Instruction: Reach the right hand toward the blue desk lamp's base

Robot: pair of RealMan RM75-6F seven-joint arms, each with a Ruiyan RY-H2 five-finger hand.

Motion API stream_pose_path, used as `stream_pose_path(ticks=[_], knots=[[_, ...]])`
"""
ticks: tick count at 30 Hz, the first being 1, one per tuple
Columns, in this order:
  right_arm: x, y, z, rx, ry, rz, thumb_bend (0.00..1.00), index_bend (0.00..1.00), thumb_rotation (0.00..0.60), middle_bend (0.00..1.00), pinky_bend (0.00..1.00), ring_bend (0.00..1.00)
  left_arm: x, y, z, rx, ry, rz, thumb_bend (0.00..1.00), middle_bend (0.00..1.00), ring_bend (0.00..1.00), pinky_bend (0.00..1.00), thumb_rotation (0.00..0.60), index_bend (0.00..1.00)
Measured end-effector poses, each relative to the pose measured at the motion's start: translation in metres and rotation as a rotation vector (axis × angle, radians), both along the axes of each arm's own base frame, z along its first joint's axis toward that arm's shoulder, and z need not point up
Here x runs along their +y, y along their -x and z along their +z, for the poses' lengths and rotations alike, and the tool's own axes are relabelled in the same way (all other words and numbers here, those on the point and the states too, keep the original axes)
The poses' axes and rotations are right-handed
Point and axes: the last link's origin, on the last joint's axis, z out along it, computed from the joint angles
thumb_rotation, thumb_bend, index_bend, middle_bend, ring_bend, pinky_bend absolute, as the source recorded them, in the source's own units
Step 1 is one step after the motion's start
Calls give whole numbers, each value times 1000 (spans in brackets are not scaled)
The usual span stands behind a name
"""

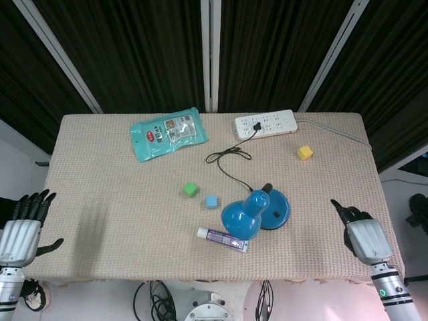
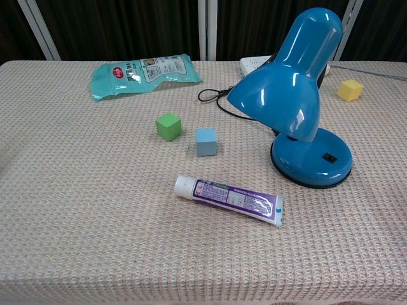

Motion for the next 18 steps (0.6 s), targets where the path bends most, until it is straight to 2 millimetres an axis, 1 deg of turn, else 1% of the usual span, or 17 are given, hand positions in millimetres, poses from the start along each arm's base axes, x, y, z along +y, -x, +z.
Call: stream_pose_path(ticks=[3, 7, 11, 15, 18], knots=[[-4, -6, -14, 22, -53, 16, 819, 0, 600, 480, 496, 411, 0, 0, -1, 1, 5, 3, 104, 11, 0, 0, 600, 0], [-12, -15, -36, 64, -130, 31, 825, 0, 600, 546, 538, 467, 1, 0, -2, 2, 10, -1, 103, 10, 0, 0, 600, 0], [-20, -23, -58, 100, -189, 35, 830, 0, 600, 571, 545, 489, 1, 1, -1, 1, 9, 6, 103, 11, 0, 0, 600, 0], [-29, -36, -81, 106, -254, 39, 830, 0, 600, 580, 545, 495, 1, 2, 0, 0, 5, 10, 104, 11, 0, 0, 600, 0], [-32, -44, -91, 102, -287, 43, 830, 0, 600, 580, 545, 495, 1, 3, -1, 2, 9, 13, 103, 11, 0, 0, 600, 0]])
